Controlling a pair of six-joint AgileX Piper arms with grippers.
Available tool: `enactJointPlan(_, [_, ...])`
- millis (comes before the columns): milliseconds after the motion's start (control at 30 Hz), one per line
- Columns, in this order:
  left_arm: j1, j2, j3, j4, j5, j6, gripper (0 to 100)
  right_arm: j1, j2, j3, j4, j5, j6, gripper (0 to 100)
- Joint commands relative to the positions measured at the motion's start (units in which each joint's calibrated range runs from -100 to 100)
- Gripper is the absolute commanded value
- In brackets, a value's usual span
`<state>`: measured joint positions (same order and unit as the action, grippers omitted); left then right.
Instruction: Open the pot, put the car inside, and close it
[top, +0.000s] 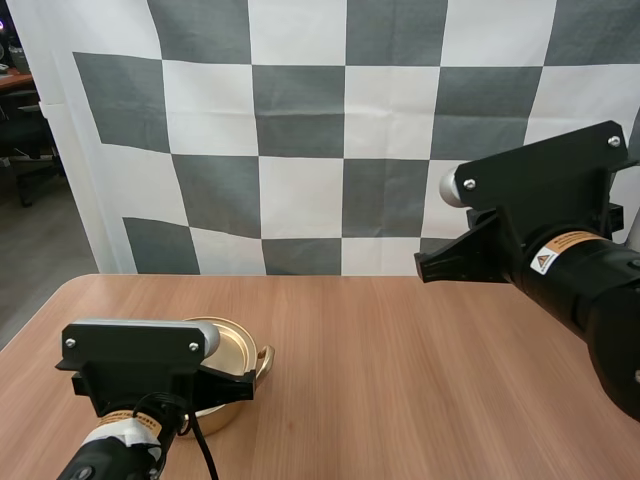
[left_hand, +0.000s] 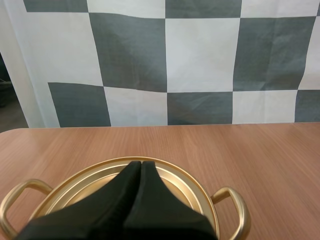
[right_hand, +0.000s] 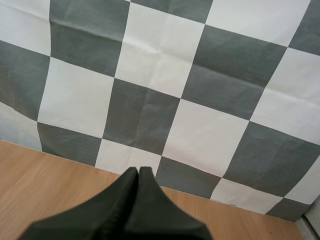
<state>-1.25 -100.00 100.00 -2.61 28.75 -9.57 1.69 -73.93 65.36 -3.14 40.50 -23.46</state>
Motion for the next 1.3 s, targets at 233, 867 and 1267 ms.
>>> enactJointPlan(233, [-0.03, 0.0, 0.0, 0.1, 0.1, 0.0, 0, 0.0, -7.1, 3.3, 4.2, 4.7, -0.1, 0])
enactJointPlan(867, [-0.03, 0.0, 0.0, 0.1, 0.1, 0.0, 0, 0.0, -18.8, 34.6, 6.0, -46.4, 0.0, 0])
enactJointPlan(1267, [-0.03, 0.0, 0.0, 0.1, 0.1, 0.0, 0, -2.2, -26.1, 34.6, 15.7, -37.0, 0.0, 0])
